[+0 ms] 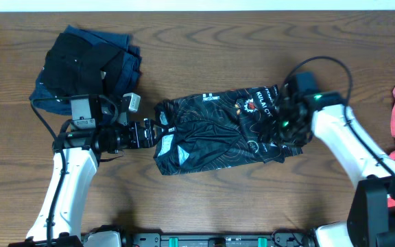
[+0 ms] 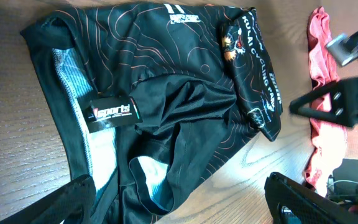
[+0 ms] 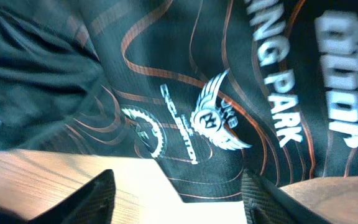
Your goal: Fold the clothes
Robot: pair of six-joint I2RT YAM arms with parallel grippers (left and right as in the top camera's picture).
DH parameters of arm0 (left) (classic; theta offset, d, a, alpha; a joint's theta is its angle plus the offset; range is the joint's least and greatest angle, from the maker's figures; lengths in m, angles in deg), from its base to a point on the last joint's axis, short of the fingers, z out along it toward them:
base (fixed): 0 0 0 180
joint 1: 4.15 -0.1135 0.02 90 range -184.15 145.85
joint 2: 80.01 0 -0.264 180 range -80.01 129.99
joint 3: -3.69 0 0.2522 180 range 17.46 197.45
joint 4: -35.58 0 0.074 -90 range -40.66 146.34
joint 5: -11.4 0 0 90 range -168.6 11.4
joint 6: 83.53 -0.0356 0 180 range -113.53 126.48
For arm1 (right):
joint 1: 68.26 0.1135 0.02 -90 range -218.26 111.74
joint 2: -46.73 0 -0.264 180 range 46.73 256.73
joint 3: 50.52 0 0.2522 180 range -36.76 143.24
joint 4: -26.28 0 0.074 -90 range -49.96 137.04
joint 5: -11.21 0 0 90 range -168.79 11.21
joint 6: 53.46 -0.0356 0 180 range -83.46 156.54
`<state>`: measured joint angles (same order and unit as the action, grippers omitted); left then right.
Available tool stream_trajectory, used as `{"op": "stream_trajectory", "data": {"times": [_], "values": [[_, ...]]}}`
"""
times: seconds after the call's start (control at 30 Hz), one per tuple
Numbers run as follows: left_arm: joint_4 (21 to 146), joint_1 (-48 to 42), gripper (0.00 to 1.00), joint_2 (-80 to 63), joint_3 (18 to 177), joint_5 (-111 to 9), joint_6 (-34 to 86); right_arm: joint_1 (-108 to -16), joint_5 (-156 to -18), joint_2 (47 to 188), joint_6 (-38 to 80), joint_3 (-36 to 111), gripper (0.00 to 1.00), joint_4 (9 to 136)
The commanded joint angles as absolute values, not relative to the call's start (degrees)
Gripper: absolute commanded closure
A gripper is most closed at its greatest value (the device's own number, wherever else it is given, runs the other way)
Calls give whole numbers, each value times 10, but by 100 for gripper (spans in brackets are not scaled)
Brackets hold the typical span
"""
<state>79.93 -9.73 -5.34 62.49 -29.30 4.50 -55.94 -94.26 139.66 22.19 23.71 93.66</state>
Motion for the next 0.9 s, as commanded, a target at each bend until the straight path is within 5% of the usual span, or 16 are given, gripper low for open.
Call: {"op": "stream_trajectory", "data": {"times": [0.0,0.23,0.5,0.87], "values": [[799,-98,11,-58,639,-292,35,-517,-860,1403,239,207,32,917],[792,-98,11,-58,639,-292,35,-448,-745,1404,239,161,39,859],[790,-98,11,-58,639,-292,35,-425,-681,1404,207,157,99,859],[790,-98,11,-58,639,-292,35,-382,-902,1403,263,168,99,812]]}}
